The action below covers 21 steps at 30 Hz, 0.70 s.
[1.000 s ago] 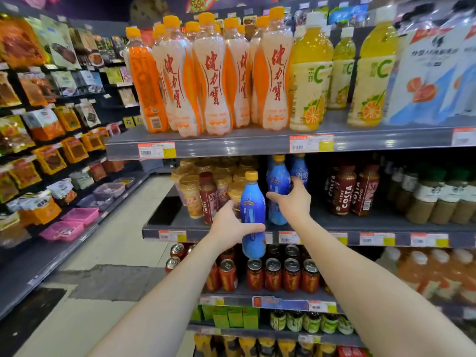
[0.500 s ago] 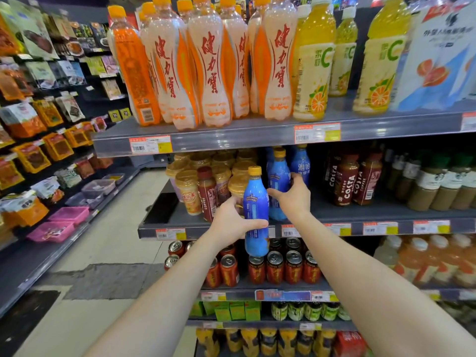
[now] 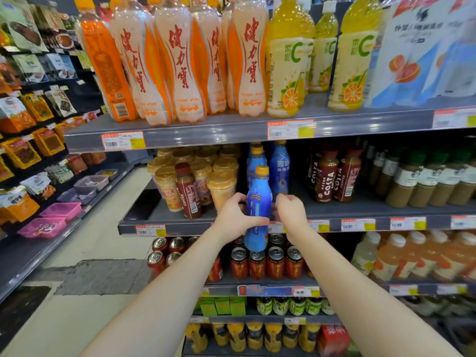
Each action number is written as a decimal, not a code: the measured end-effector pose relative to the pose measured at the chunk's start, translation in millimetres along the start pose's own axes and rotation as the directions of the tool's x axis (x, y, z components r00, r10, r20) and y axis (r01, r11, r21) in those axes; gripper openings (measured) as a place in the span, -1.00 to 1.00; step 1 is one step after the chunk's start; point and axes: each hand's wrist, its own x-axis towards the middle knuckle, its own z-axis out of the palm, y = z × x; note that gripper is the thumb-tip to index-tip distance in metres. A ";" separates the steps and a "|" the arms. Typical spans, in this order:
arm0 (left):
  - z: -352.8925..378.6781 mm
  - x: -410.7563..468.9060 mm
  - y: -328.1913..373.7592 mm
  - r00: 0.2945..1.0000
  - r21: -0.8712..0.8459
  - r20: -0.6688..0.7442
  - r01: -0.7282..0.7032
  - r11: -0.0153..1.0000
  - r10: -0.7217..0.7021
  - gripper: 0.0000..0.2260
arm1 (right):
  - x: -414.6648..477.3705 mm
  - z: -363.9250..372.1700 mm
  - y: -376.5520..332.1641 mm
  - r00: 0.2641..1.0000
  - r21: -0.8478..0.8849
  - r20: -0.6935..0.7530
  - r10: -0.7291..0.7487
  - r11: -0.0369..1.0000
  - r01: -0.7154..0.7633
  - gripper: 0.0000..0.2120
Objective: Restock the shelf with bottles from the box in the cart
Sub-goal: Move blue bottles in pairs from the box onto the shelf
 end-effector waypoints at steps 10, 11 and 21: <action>46.4 15.8 34.3 0.988 0.004 -0.111 -0.103 0.995 0.103 -0.48 | 11.6 -56.4 -7.0 0.932 0.074 0.298 -0.208 0.978 0.194 -0.60; 48.3 16.7 38.1 0.983 -0.009 -0.149 -0.111 0.994 0.108 -0.47 | 15.4 -57.6 -9.8 0.933 0.071 0.275 -0.231 0.973 0.219 -0.57; 64.0 28.8 46.4 0.936 -0.101 -0.344 -0.117 0.988 0.076 -0.56 | 35.0 -50.0 -23.6 0.910 0.008 0.158 -0.383 0.922 0.387 -0.49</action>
